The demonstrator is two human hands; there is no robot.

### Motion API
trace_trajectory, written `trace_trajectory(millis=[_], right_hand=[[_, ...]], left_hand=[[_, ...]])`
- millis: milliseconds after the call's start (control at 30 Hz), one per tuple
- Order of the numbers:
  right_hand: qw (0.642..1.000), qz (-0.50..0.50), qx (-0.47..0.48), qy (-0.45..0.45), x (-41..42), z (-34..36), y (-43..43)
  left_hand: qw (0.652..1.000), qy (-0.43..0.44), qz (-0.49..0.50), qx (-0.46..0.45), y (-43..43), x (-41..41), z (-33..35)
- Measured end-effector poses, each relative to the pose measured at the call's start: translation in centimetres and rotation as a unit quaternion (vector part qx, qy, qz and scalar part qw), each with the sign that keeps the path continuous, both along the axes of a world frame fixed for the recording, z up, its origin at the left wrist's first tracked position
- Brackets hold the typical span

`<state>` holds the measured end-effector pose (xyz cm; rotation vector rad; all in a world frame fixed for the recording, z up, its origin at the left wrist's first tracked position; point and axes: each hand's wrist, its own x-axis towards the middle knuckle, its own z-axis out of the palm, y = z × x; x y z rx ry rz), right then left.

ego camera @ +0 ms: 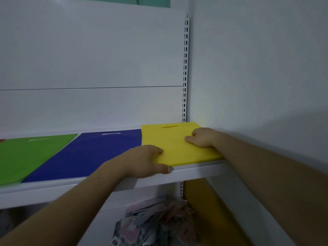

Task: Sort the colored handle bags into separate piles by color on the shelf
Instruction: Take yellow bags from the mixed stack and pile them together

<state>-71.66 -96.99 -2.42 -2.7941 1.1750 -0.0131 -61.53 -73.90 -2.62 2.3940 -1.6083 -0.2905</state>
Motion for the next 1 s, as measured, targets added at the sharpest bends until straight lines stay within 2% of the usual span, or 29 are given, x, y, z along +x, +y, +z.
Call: trace_trajectory(millis=[167,500,733,1000], right_hand=[[0.999,0.023,-0.012,-0.046,0.2,0.8,0.6],[0.991,0.091,-0.030,-0.091,4.5,3.6,7.3],[0.980,0.142,-0.028,-0.135,11.8,5.5,16.4],[0.962,0.231,-0.012,-0.148,22.5,6.6,31.0]], left_hand=[[0.999,0.020,0.028,-0.039,0.5,0.4,1.0],[0.988,-0.006,0.097,-0.123,6.6,3.6,2.4],[0.977,-0.018,0.152,-0.147,16.0,8.3,3.5],[0.961,-0.041,0.227,-0.152,31.2,16.4,4.2]])
